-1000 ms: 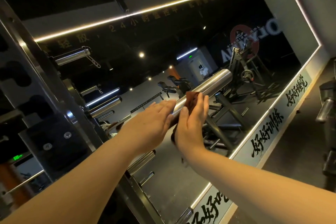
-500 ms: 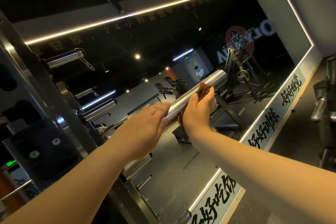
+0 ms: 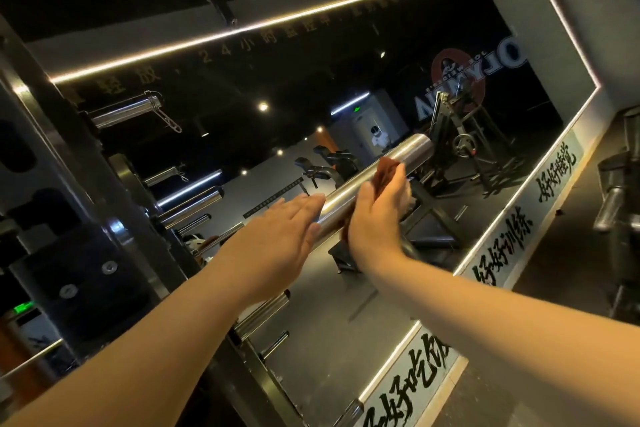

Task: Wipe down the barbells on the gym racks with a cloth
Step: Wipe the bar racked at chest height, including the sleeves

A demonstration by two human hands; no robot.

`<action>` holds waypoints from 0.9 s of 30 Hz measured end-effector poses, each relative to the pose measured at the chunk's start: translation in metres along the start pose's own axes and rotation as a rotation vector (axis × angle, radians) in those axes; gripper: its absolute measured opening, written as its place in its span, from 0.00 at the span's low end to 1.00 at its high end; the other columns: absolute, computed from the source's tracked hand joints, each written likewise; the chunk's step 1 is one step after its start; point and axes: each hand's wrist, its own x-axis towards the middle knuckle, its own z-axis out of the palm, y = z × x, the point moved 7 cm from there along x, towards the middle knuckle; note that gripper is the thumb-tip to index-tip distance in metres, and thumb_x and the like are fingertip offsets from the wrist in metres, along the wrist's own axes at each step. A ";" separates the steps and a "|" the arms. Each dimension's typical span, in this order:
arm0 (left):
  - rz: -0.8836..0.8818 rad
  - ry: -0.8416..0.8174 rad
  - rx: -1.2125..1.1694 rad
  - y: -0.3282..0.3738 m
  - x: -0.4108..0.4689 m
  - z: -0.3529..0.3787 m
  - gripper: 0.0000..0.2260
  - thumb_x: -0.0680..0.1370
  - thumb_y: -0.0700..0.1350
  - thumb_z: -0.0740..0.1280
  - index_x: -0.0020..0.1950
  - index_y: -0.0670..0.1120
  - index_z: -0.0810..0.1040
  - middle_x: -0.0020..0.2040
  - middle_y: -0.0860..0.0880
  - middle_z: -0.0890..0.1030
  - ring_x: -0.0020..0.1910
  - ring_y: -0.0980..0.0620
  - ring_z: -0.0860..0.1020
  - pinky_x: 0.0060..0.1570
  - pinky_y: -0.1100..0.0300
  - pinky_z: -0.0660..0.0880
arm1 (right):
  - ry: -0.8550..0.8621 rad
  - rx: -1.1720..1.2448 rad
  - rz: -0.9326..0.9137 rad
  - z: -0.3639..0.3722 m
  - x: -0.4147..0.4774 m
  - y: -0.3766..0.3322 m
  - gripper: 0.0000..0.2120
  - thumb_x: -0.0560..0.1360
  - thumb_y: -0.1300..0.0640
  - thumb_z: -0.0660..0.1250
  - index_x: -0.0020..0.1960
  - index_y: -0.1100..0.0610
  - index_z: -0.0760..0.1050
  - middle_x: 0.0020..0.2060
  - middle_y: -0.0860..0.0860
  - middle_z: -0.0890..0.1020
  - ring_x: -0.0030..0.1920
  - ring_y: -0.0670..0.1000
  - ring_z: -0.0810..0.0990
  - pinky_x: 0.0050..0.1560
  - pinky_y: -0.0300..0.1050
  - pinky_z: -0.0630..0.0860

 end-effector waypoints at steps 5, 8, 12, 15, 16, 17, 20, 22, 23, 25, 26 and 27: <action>0.005 0.017 -0.002 0.006 -0.002 -0.004 0.24 0.86 0.55 0.47 0.83 0.54 0.49 0.82 0.55 0.57 0.80 0.58 0.53 0.77 0.63 0.44 | -0.007 -0.046 -0.001 -0.002 -0.004 -0.001 0.31 0.87 0.53 0.54 0.83 0.46 0.41 0.82 0.46 0.40 0.80 0.53 0.55 0.70 0.46 0.63; 0.002 0.041 -0.011 0.007 -0.006 -0.010 0.23 0.87 0.54 0.47 0.83 0.55 0.49 0.82 0.57 0.56 0.79 0.59 0.55 0.73 0.67 0.43 | 0.073 -0.151 -0.039 -0.016 0.017 -0.006 0.29 0.87 0.53 0.53 0.84 0.48 0.44 0.83 0.47 0.40 0.82 0.55 0.52 0.77 0.54 0.60; -0.024 0.058 0.001 0.007 -0.019 -0.019 0.24 0.87 0.55 0.48 0.83 0.54 0.49 0.82 0.56 0.58 0.79 0.58 0.57 0.75 0.64 0.49 | -0.016 -0.144 -0.150 0.011 -0.022 -0.008 0.29 0.87 0.53 0.54 0.83 0.42 0.45 0.80 0.35 0.37 0.82 0.51 0.46 0.78 0.54 0.58; -0.048 0.038 0.011 0.003 -0.033 -0.019 0.25 0.86 0.57 0.49 0.82 0.54 0.49 0.80 0.54 0.62 0.77 0.55 0.62 0.76 0.57 0.58 | -0.233 -0.263 -0.377 0.036 -0.061 -0.010 0.27 0.87 0.52 0.54 0.81 0.38 0.50 0.76 0.28 0.34 0.80 0.42 0.32 0.77 0.46 0.43; -0.064 0.033 0.014 0.000 -0.038 -0.019 0.25 0.86 0.57 0.49 0.82 0.55 0.49 0.80 0.54 0.63 0.77 0.54 0.64 0.76 0.55 0.63 | -0.297 -0.344 -0.450 0.039 -0.066 -0.011 0.25 0.86 0.51 0.54 0.81 0.39 0.51 0.78 0.31 0.37 0.79 0.41 0.31 0.75 0.42 0.40; -0.081 0.028 0.024 -0.004 -0.043 -0.019 0.25 0.86 0.57 0.50 0.82 0.55 0.49 0.80 0.54 0.63 0.76 0.53 0.65 0.75 0.54 0.65 | -0.330 -0.403 -0.500 0.038 -0.065 -0.013 0.24 0.86 0.50 0.53 0.80 0.40 0.52 0.80 0.35 0.41 0.80 0.42 0.32 0.74 0.40 0.39; -0.098 0.030 0.098 -0.010 -0.058 -0.025 0.24 0.86 0.55 0.50 0.82 0.54 0.51 0.78 0.53 0.66 0.73 0.53 0.69 0.70 0.53 0.70 | -0.233 -0.352 -0.420 0.016 -0.044 -0.012 0.24 0.86 0.50 0.54 0.81 0.42 0.56 0.81 0.40 0.47 0.82 0.46 0.41 0.78 0.46 0.47; -0.095 0.034 0.112 -0.011 -0.067 -0.030 0.23 0.87 0.54 0.50 0.81 0.54 0.52 0.76 0.53 0.69 0.69 0.54 0.71 0.68 0.55 0.72 | -0.086 -0.200 -0.200 0.002 -0.034 -0.001 0.27 0.87 0.53 0.54 0.83 0.44 0.50 0.81 0.40 0.44 0.82 0.49 0.47 0.79 0.53 0.56; -0.096 0.023 0.106 -0.011 -0.070 -0.031 0.23 0.87 0.54 0.50 0.82 0.54 0.51 0.76 0.54 0.69 0.70 0.55 0.71 0.69 0.56 0.71 | -0.057 -0.128 -0.098 0.004 -0.040 0.003 0.29 0.87 0.54 0.54 0.83 0.44 0.45 0.82 0.41 0.43 0.81 0.51 0.51 0.78 0.52 0.58; -0.096 -0.012 0.093 -0.013 -0.076 -0.032 0.24 0.87 0.55 0.49 0.83 0.55 0.48 0.78 0.55 0.65 0.73 0.55 0.68 0.72 0.56 0.68 | -0.111 0.077 0.049 0.025 -0.067 0.011 0.33 0.87 0.54 0.54 0.81 0.37 0.38 0.81 0.42 0.47 0.79 0.55 0.58 0.73 0.53 0.64; -0.090 -0.024 0.083 -0.013 -0.077 -0.033 0.24 0.87 0.55 0.49 0.83 0.56 0.47 0.79 0.56 0.63 0.74 0.56 0.67 0.73 0.56 0.67 | -0.160 0.212 0.094 0.040 -0.085 0.011 0.34 0.87 0.53 0.55 0.79 0.31 0.37 0.80 0.41 0.51 0.77 0.55 0.62 0.72 0.56 0.67; -0.086 -0.028 0.066 -0.012 -0.077 -0.035 0.25 0.87 0.56 0.48 0.83 0.56 0.47 0.80 0.56 0.62 0.75 0.57 0.65 0.73 0.57 0.66 | -0.197 0.292 0.120 0.053 -0.103 0.010 0.34 0.87 0.52 0.55 0.77 0.26 0.38 0.77 0.38 0.54 0.74 0.53 0.66 0.70 0.57 0.71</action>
